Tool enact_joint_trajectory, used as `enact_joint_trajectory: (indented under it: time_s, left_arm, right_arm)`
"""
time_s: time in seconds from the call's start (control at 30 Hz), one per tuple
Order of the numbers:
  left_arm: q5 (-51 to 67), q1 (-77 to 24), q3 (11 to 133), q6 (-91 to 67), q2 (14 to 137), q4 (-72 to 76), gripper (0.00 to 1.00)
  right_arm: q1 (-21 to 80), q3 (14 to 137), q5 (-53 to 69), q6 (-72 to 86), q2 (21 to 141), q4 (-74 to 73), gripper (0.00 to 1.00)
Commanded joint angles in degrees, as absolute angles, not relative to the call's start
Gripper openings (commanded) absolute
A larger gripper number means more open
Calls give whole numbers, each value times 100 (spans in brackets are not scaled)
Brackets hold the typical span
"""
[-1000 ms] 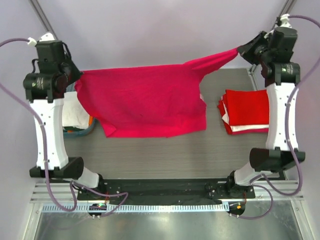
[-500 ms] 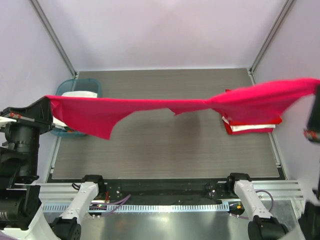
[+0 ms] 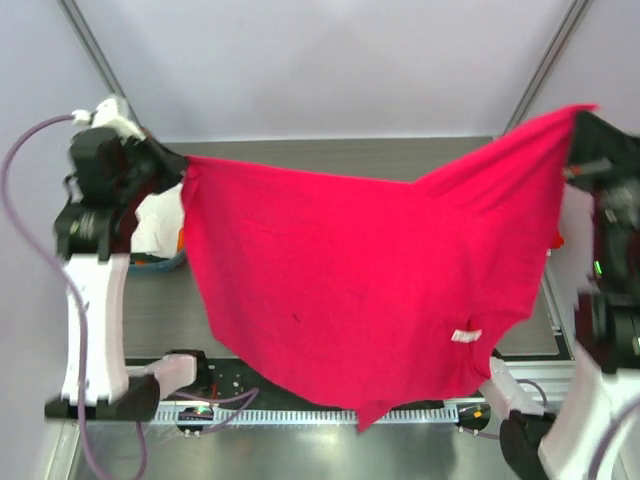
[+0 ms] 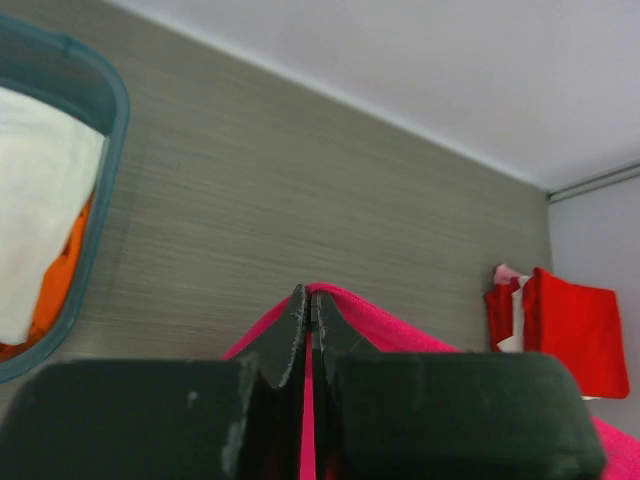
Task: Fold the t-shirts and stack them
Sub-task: Flatten the tshirt out
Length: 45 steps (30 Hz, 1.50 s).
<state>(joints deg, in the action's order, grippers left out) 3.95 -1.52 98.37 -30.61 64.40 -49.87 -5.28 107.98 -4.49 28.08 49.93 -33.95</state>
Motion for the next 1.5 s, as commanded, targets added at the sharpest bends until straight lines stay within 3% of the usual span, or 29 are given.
enact_joint_trajectory:
  time_s: [0.0,0.13,0.23,0.3,0.37,0.43,0.53,0.7,0.83,0.87,1.13,1.47]
  left_arm:
    - [835,-123,9773,-3234,7380,-4589,0]
    - [1203,-132,11394,-3340,9557,-5007,0]
    - [1608,-123,15251,-3287,11422,-6063,0]
    - [1757,138,16186,-3392,11936,-5865,0]
    - [2108,420,14965,-3629,11064,-4213,0]
    - [2284,843,13491,-3920,10436,-3073,0]
    - [2224,1028,12930,-3597,9783,-2251,0]
    - [2469,1072,12289,-3261,9388,-1926,0]
    - [3311,1055,10134,-2848,8730,-1102,0]
    - [3287,1011,9734,-2656,8597,-1090,0]
    - [2093,914,5962,-2689,7305,-1327,0]
    - [2259,914,3762,-4052,6724,-440,0]
  right_arm:
    - [-545,10012,-81,3154,6358,-2920,1]
    - [-545,10482,988,3656,8328,-2531,1]
    - [-545,11704,1353,3911,9295,-2584,1]
    - [-615,12880,1388,3990,9709,-2750,1]
    - [-851,14422,1861,4339,10395,-3022,1]
    - [-1299,15158,2231,4674,10695,-2988,1]
    - [-1713,15128,2636,4930,10478,-2551,1]
    - [-1934,12606,2961,5159,9238,-1345,1]
    - [-1934,10351,3007,5080,8308,-881,1]
    - [-1934,9301,2901,5028,8088,-696,1]
    - [-1934,5200,2822,4659,6489,-158,1]
    - [-1934,3482,2487,3428,5406,-1124,1]
